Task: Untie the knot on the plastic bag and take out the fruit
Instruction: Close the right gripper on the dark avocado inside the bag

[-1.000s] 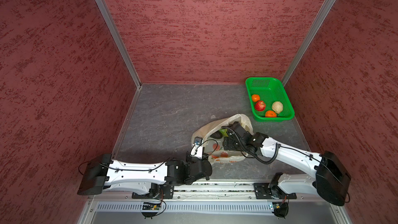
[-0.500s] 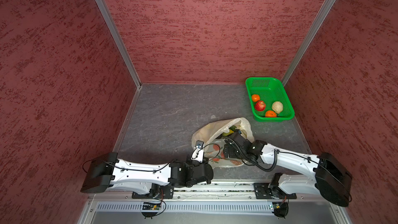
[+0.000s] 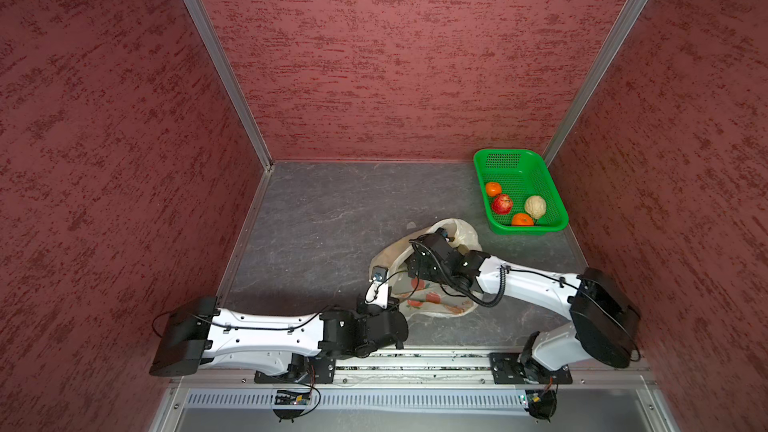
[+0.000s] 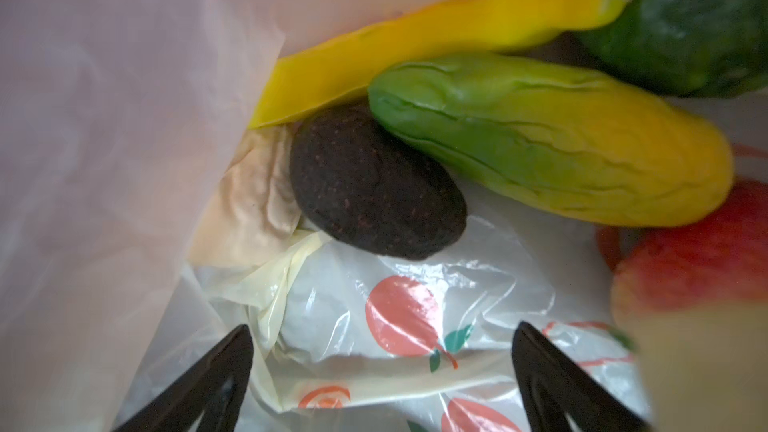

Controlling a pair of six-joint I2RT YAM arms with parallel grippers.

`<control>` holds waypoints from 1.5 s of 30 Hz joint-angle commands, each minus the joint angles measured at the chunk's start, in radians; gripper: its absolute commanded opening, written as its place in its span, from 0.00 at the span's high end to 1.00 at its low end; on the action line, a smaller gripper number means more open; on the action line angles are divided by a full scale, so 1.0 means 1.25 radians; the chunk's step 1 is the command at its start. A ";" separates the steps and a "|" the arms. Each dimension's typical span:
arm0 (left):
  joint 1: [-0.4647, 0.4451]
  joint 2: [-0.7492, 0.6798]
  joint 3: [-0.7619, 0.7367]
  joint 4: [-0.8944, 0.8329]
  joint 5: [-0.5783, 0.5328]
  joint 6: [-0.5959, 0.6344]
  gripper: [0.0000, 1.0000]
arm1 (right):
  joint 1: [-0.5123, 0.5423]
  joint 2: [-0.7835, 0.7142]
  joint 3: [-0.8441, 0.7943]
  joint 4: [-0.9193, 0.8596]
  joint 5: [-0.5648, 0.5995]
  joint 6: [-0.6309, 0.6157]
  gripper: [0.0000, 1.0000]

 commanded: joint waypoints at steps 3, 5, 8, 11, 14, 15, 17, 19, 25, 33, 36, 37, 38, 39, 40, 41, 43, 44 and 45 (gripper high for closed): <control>0.008 -0.013 0.009 0.021 -0.025 0.010 1.00 | -0.014 0.054 0.046 0.062 0.067 0.060 0.02; 0.009 -0.013 0.008 0.028 -0.023 0.014 1.00 | -0.023 0.073 0.051 0.079 0.055 0.068 0.02; 0.011 -0.014 0.009 0.031 -0.023 0.022 1.00 | -0.027 0.096 0.060 0.092 0.059 0.079 0.02; 0.010 -0.013 0.009 0.031 -0.021 0.022 1.00 | -0.035 0.115 0.063 0.110 0.058 0.096 0.02; 0.013 -0.013 0.007 0.032 -0.019 0.022 1.00 | -0.045 0.133 0.065 0.130 0.056 0.103 0.02; 0.012 -0.013 0.008 0.032 -0.020 0.023 1.00 | -0.047 0.140 0.068 0.134 0.056 0.101 0.02; 0.012 -0.014 0.008 0.031 -0.018 0.023 1.00 | -0.050 0.156 0.081 0.134 0.059 0.099 0.02; 0.012 -0.013 0.009 0.031 -0.017 0.024 1.00 | -0.052 0.168 0.086 0.142 0.057 0.096 0.02; 0.013 -0.009 0.012 0.029 -0.014 0.018 1.00 | -0.056 0.209 0.100 0.143 0.041 0.090 0.02; 0.012 -0.002 0.014 0.020 -0.015 0.005 1.00 | -0.055 0.186 0.068 0.164 0.042 0.081 0.27; 0.012 0.003 0.014 0.018 -0.015 0.000 1.00 | -0.055 0.168 0.068 0.160 0.038 0.070 0.32; 0.012 0.003 0.015 0.019 -0.017 -0.001 1.00 | -0.055 0.160 0.068 0.156 0.037 0.066 0.33; 0.012 0.004 0.014 0.019 -0.019 0.000 1.00 | -0.055 0.148 0.067 0.152 0.033 0.062 0.34; 0.013 0.003 0.015 0.021 -0.019 0.000 1.00 | -0.054 0.134 0.067 0.146 0.032 0.056 0.34; 0.014 0.003 0.016 0.022 -0.019 0.002 1.00 | -0.052 0.119 0.065 0.135 0.030 0.053 0.35; 0.016 0.004 0.015 0.023 -0.020 0.004 1.00 | -0.050 0.104 0.063 0.127 0.026 0.050 0.35; 0.021 0.003 0.018 0.026 -0.021 0.007 1.00 | -0.047 0.068 0.056 0.106 0.013 0.039 0.35; 0.023 0.003 0.018 0.028 -0.021 0.009 1.00 | -0.045 0.052 0.053 0.096 0.004 0.035 0.36; 0.026 0.002 0.018 0.030 -0.021 0.013 1.00 | -0.041 0.035 0.051 0.081 -0.002 0.030 0.36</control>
